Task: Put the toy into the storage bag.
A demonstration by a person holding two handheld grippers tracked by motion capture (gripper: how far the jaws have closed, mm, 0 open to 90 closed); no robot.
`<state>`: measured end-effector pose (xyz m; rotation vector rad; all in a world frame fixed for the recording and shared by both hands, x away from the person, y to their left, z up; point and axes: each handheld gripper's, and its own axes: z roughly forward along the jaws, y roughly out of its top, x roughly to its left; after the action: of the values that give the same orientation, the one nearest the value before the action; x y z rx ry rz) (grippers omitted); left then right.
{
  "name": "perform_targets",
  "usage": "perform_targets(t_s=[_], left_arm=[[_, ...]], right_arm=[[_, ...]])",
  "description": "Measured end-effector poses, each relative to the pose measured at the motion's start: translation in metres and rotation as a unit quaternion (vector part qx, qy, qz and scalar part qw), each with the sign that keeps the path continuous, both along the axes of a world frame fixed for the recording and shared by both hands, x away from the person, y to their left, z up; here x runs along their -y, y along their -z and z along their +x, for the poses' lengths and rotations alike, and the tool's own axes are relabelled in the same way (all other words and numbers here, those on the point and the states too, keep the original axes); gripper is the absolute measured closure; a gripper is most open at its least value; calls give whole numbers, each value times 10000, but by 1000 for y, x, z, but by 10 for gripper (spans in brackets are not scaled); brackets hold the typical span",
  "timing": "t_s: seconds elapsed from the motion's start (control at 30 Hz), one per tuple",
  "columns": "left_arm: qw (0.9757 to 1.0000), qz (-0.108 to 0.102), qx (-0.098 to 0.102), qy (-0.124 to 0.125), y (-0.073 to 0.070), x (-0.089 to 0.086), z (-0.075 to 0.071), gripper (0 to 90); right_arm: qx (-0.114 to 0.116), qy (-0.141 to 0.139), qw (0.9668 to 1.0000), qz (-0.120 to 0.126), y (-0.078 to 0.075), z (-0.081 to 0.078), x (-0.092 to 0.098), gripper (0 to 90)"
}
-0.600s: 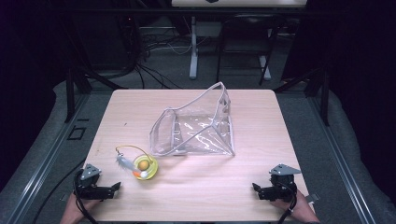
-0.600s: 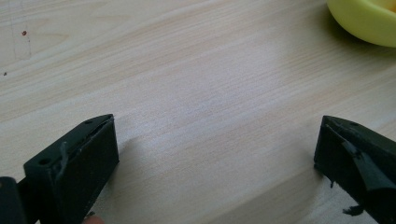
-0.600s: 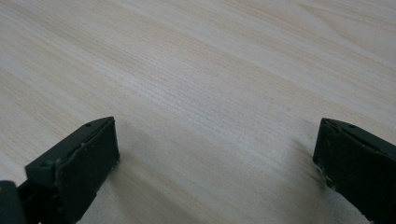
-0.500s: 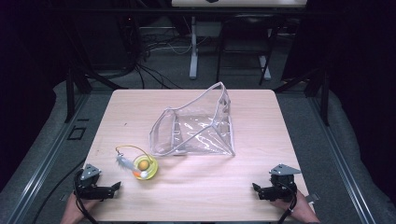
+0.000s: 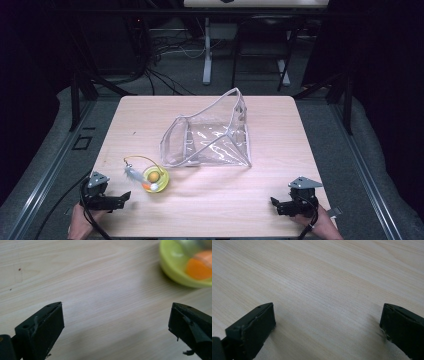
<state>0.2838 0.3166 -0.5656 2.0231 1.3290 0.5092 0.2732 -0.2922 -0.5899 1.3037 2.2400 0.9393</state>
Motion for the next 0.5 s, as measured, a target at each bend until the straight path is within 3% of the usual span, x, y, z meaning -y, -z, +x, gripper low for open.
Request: perform_targets(t_s=[0.1,0.27,0.37,0.47,0.5], left_arm=[[9997,-190,-31,169,-12,9,-4,3],[9990,-342,148,249,-26,19,-11,3],[9984,-399,232,330,-42,30,-19,4],[9981,-438,238,349,-48,36,-24,5],[9981,-392,234,414,-52,45,-31,7]], right_arm=[[0,-1,10000,1,0,0,0,0],[2,-1,10000,-1,0,0,0,0],[1,0,10000,-1,0,0,0,0],[5,2,10000,0,0,0,0,0],[8,2,10000,1,0,0,0,0]])
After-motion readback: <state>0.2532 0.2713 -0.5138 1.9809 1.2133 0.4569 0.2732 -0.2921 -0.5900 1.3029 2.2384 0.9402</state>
